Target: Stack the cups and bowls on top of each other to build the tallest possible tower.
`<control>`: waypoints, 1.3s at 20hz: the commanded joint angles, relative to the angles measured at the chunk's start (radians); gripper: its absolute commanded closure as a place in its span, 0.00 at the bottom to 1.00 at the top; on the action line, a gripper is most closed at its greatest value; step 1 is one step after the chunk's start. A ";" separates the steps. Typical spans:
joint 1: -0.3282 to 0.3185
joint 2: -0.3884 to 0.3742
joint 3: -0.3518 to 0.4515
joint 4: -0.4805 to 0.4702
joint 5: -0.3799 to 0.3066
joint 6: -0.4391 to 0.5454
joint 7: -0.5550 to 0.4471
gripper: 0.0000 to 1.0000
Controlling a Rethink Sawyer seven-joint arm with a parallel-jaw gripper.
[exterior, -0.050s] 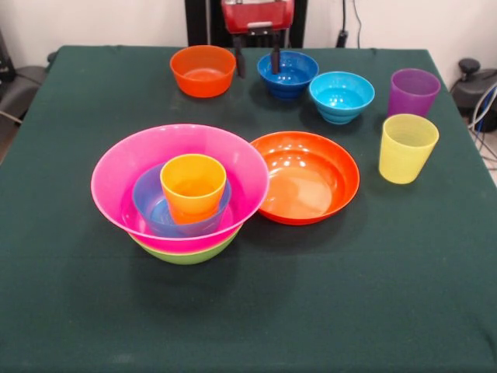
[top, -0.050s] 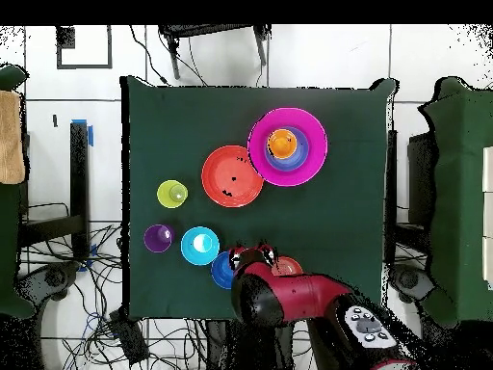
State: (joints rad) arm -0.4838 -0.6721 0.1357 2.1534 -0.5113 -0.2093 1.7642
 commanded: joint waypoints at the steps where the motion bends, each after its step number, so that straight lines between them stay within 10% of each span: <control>1: 0.104 0.083 -0.077 0.023 -0.020 -0.213 0.148 0.00; 26: 0.014 -0.039 -0.062 0.147 -0.120 -0.230 0.130 0.00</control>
State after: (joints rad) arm -0.4663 -0.7245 0.0478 2.2706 -0.5671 -0.4526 1.7642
